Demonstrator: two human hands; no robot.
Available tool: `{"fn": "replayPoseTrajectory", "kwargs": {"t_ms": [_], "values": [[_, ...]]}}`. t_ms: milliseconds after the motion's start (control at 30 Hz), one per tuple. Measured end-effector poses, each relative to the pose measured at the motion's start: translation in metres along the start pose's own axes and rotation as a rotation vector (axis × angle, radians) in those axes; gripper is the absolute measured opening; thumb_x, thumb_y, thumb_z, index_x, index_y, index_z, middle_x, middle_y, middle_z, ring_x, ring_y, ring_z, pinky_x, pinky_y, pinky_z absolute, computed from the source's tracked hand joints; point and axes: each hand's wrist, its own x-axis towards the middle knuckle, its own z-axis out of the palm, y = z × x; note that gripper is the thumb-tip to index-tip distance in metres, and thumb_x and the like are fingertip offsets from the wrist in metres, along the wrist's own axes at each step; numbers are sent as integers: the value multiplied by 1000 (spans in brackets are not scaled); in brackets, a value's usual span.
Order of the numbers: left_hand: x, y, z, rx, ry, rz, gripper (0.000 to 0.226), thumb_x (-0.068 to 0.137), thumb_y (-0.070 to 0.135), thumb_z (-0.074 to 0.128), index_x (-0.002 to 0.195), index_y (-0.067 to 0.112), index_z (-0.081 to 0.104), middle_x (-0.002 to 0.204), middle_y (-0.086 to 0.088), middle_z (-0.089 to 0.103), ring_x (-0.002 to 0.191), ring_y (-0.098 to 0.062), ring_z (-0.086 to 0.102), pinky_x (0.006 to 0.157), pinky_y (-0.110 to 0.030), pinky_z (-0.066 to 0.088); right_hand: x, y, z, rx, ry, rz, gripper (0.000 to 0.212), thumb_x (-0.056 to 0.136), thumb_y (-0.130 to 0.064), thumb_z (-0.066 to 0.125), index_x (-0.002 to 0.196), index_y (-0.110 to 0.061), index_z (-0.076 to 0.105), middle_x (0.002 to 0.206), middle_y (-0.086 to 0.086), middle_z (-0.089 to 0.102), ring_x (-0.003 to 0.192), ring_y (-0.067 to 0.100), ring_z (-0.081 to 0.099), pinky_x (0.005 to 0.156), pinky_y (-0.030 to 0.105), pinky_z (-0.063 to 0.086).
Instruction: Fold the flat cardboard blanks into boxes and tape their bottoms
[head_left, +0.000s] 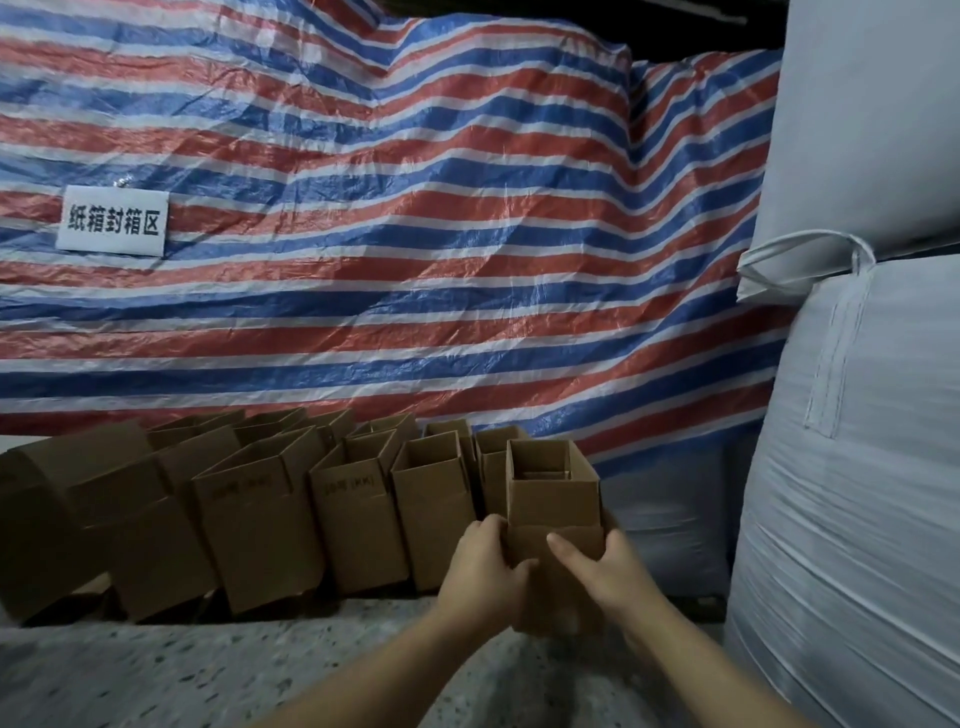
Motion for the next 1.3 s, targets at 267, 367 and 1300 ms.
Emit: {"fn": "replayPoseTrajectory", "kwargs": {"t_ms": [267, 367, 1300], "values": [[34, -37, 18, 44, -33, -51, 26, 88, 27, 69, 111, 30, 57, 112, 10, 61, 104, -6, 59, 94, -33, 54, 51, 32, 7, -48, -69, 24, 48, 85, -44, 73, 120, -33, 43, 105, -10, 63, 92, 9, 64, 61, 23, 52], [41, -47, 19, 109, -20, -25, 26, 90, 32, 67, 114, 30, 56, 112, 12, 62, 103, -5, 60, 93, -33, 55, 65, 42, 16, -43, -64, 6, 53, 78, -49, 75, 119, -36, 43, 105, -10, 65, 94, 10, 66, 68, 27, 57], [50, -37, -11, 413, -235, -158, 28, 99, 32, 46, 81, 14, 57, 85, -4, 60, 74, -19, 57, 66, -30, 49, 87, 21, 30, -615, -55, 58, 68, 96, -48, 59, 149, -11, 39, 140, 12, 56, 125, 28, 56, 104, 43, 49]]}}
